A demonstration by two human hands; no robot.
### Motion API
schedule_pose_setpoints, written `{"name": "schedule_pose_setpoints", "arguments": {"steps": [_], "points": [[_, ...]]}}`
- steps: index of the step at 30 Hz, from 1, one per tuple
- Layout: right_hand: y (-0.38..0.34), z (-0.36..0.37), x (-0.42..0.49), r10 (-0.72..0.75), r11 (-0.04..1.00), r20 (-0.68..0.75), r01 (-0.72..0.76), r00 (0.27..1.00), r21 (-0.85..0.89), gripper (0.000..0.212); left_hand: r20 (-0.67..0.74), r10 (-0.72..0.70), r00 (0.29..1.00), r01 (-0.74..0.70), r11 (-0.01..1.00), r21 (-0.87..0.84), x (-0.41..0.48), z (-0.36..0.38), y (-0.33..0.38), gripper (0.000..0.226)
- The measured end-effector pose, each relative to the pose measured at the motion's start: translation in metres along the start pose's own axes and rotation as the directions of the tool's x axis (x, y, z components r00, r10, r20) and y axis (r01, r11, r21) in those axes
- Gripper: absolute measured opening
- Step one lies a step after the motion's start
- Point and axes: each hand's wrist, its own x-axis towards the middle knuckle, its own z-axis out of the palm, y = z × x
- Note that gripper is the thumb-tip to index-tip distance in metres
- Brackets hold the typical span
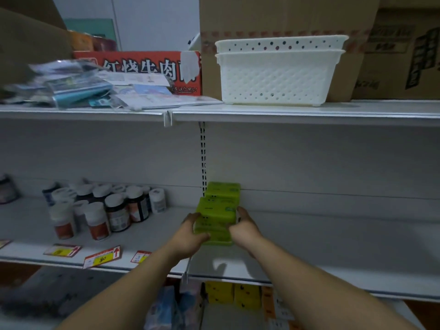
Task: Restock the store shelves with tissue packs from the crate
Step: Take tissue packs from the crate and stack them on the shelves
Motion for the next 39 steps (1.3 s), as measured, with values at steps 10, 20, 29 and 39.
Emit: {"name": "schedule_pose_setpoints", "arguments": {"steps": [10, 20, 29, 39], "points": [[-0.010, -0.060, -0.104, -0.012, 0.929, -0.058, -0.010, 0.998, -0.371, 0.060, 0.188, 0.219, 0.957, -0.251, 0.953, 0.169, -0.068, -0.015, 0.059, 0.072], [0.069, -0.179, -0.253, 0.117, 0.778, -0.172, -0.198, 0.978, -0.596, 0.059, 0.472, 0.332, 0.816, -0.487, 0.836, 0.254, -0.171, 0.075, 0.120, 0.072], [0.194, -0.314, -0.411, 0.225, 0.689, -0.265, -0.345, 0.938, -0.637, 0.061, 0.616, 0.333, 0.715, -0.571, 0.785, 0.239, -0.297, 0.253, 0.194, 0.073], [0.311, -0.401, -0.534, 0.426, 0.685, -0.369, -0.560, 0.826, -0.466, 0.059, 0.798, 0.262, 0.543, -0.697, 0.670, 0.254, -0.385, 0.394, 0.251, 0.070]]}}
